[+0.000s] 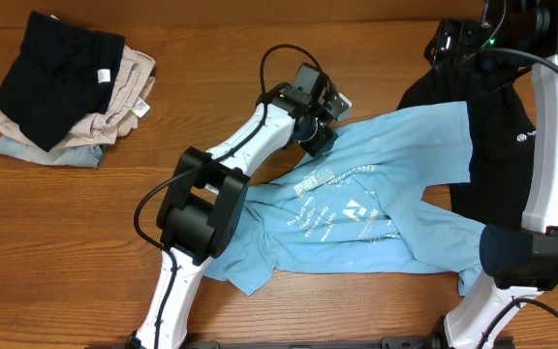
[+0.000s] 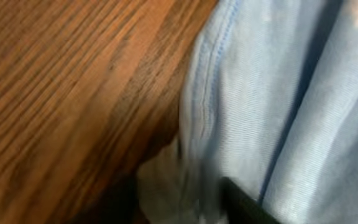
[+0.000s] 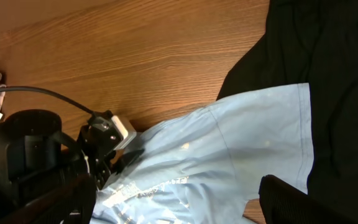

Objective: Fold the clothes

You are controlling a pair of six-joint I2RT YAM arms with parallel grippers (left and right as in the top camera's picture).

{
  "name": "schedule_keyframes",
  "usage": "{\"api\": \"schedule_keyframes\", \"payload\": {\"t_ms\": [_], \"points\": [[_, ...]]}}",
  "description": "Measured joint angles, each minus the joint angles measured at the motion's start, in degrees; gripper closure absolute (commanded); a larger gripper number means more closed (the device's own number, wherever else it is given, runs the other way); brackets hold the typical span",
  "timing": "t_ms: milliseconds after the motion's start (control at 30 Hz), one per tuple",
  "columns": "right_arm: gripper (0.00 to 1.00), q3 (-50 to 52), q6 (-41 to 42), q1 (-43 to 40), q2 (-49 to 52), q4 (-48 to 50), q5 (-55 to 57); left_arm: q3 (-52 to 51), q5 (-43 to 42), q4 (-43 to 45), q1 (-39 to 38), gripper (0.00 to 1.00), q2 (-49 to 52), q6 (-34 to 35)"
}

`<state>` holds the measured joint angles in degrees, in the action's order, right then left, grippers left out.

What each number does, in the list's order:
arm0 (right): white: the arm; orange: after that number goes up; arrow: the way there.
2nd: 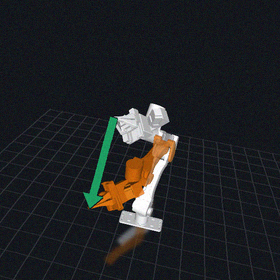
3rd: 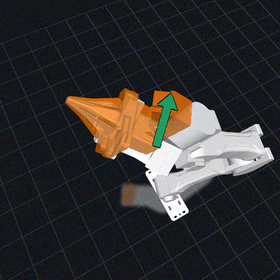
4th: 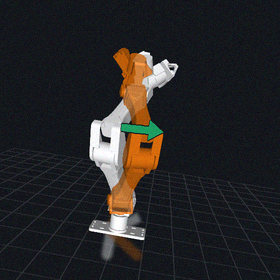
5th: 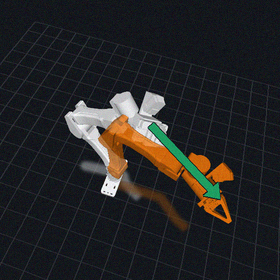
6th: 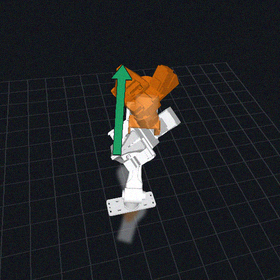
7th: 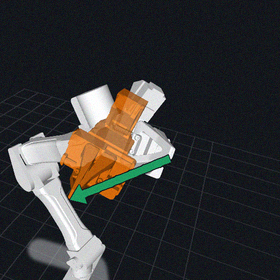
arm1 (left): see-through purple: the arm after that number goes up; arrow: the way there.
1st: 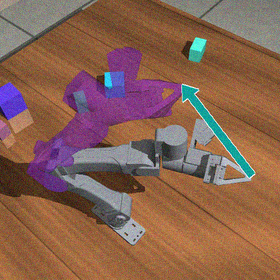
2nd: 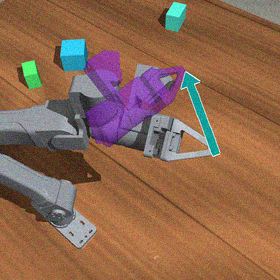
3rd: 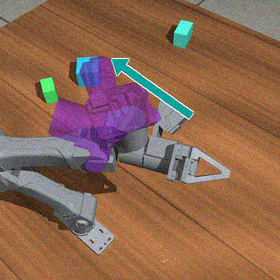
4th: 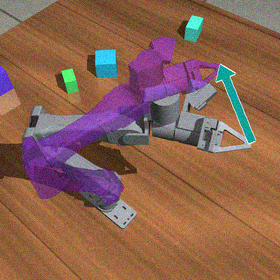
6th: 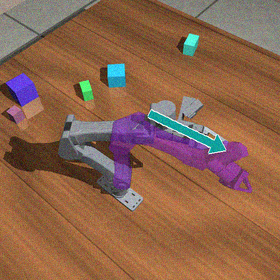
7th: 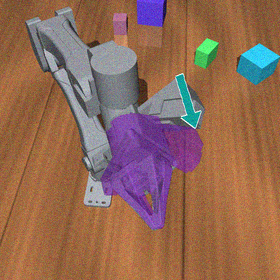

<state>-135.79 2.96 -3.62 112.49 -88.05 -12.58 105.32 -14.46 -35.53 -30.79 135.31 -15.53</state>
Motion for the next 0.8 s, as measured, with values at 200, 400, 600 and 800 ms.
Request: {"api": "schedule_keyframes", "payload": {"t_ms": [200, 400, 600, 800], "points": [[0.16, 0.00, 0.02, 0.00, 0.00, 0.00, 0.07, 0.28, 3.65, 0.79, 0.00, 0.96, 0.39, 1.05], [0.16, 0.00, 0.00, 0.00, 0.00, 0.04, 0.13, 6.54, 14.29, -8.81, 1.77, 0.96, 1.20, 6.99], [0.17, 0.00, 0.00, 0.09, 0.00, 0.07, 0.09, 21.59, 19.52, -20.15, 12.57, 0.96, 1.77, 8.83], [0.17, 0.00, 0.02, 2.01, 1.22, 0.13, 0.00, 28.72, 21.57, -22.51, 25.24, 0.94, 1.77, 9.49]]}}
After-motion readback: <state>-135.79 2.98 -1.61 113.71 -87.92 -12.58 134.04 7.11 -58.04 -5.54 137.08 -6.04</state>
